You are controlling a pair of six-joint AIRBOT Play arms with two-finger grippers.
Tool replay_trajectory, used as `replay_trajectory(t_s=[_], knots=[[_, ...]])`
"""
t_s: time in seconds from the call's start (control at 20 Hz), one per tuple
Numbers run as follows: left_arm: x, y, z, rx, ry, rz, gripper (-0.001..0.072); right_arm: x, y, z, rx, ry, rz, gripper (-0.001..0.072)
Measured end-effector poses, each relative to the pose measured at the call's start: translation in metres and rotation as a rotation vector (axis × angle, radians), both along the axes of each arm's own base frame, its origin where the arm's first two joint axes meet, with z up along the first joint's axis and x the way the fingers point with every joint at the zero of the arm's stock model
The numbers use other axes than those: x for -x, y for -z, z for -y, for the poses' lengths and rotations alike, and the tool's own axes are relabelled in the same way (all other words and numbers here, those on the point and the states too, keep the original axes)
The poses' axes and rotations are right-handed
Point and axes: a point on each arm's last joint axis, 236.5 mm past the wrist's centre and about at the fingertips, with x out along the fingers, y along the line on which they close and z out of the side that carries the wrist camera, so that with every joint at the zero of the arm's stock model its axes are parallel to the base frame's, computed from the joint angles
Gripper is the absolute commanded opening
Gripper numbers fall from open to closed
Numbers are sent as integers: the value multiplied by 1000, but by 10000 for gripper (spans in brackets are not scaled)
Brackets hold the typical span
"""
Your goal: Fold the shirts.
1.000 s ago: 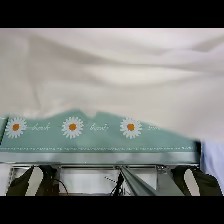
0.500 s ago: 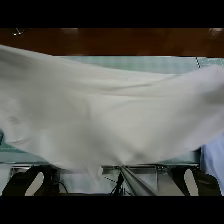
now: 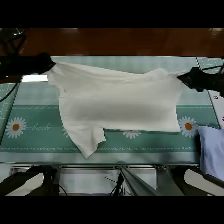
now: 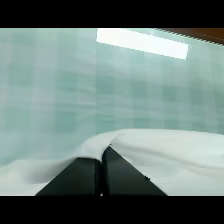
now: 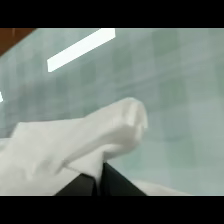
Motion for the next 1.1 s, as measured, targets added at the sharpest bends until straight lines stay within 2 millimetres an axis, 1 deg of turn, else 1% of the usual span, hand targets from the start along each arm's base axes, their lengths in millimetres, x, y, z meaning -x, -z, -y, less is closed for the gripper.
replay_trajectory(t_s=[0.05, 0.1, 0.15, 0.2, 0.25, 0.3, 0.35, 0.45, 0.55, 0.65, 0.7, 0.75, 0.8, 0.9, 1.0, 1.1], knots=[[-9, 10, 5, 46, -10, -23, 705, -16, 12, -3, -64, 5, -21, 639], [-14, 18, 10, 78, -11, -50, 705, -29, 18, -7, -121, 3, -33, 637], [-16, 27, 13, 106, -9, -87, 705, -40, 19, -11, -169, -1, -36, 626], [-15, 31, 13, 123, -3, -113, 704, -48, 17, -13, -203, -13, -32, 622], [-13, 35, 9, 130, -1, -143, 704, -54, 11, -11, -231, -22, -22, 622], [-8, 40, 0, 124, -1, -178, 704, -59, 3, -7, -255, -27, -7, 622], [-1, 44, -13, 116, -4, -215, 705, -59, -4, -1, -277, -31, -6, 622], [19, 49, -46, 85, -24, -287, 705, -49, -12, 14, -298, -37, -37, 622], [40, 47, -81, 57, -66, -326, 704, -25, -5, 37, -216, -28, -127, 622], [70, 46, -108, 38, -107, -351, 704, 10, 10, 64, -51, 4, -240, 623], [88, 51, -118, 31, -140, -369, 704, 28, 16, 78, 36, 36, -288, 622], [109, 61, -125, 27, -165, -399, 704, 46, 20, 93, 124, 85, -323, 623], [129, 74, -125, 36, -184, -430, 704, 64, 24, 104, 196, 132, -347, 623], [170, 107, -119, 60, -225, -490, 704, 100, 34, 112, 279, 202, -384, 624], [204, 142, -110, 91, -259, -552, 703, 131, 49, 103, 301, 226, -404, 642], [224, 166, -89, 165, -251, -589, 703, 156, 65, 84, 283, 219, -407, 642]])
